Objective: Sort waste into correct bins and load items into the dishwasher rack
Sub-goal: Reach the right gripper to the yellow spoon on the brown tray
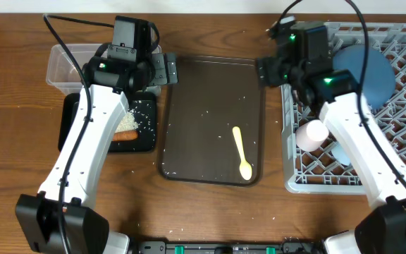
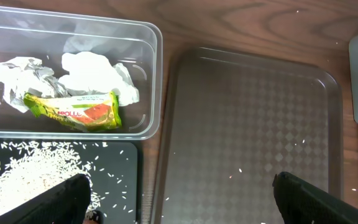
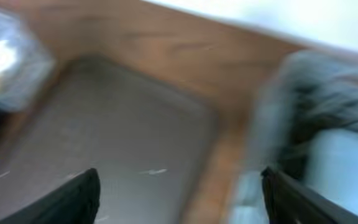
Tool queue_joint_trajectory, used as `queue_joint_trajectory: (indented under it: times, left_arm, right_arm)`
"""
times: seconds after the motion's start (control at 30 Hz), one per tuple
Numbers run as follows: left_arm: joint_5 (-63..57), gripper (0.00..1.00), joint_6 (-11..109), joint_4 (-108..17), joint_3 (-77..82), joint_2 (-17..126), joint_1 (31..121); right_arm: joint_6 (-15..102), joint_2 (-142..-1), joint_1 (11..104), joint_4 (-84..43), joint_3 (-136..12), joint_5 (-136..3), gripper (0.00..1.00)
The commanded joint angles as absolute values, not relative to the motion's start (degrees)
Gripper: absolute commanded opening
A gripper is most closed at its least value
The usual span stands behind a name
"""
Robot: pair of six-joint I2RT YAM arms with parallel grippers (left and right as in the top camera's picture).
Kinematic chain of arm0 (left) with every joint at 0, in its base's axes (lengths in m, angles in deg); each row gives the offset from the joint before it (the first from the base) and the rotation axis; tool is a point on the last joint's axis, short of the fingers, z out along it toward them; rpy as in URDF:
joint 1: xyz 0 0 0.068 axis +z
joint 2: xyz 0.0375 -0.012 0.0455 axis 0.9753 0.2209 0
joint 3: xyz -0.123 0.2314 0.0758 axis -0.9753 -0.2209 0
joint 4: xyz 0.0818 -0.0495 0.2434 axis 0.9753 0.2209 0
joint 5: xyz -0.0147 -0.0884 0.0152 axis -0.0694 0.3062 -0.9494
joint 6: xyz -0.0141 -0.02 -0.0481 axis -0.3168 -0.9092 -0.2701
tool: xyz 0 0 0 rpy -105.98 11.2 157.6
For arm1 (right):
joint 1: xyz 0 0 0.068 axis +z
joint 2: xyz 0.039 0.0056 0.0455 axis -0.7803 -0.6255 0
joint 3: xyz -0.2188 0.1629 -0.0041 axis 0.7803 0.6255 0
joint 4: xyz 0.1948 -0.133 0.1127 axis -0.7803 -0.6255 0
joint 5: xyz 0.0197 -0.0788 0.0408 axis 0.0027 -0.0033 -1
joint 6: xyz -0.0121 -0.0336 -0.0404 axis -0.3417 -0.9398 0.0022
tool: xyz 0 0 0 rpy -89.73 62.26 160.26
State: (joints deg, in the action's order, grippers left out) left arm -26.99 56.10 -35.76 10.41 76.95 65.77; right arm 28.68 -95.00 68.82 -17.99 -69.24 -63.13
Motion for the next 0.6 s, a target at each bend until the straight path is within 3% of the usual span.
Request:
queue_joint_trajectory:
  times: [0.0, 0.1, 0.57]
  left_arm:
    - [-27.28, 0.96, 56.01, -35.61, 10.52, 77.61, 65.93]
    - [-27.28, 0.96, 56.01, -35.61, 10.50, 77.61, 65.93]
    - [-27.28, 0.96, 56.01, -35.61, 10.52, 77.61, 65.93]
  right_arm:
    - [40.11, -99.22, 71.88, -20.81, -68.23, -74.78, 0.75]
    - [42.78, -102.54, 74.68, -25.05, -68.23, -74.80, 0.69]
    - [40.84, -112.68, 89.52, -45.77, -68.13, -60.87, 0.66]
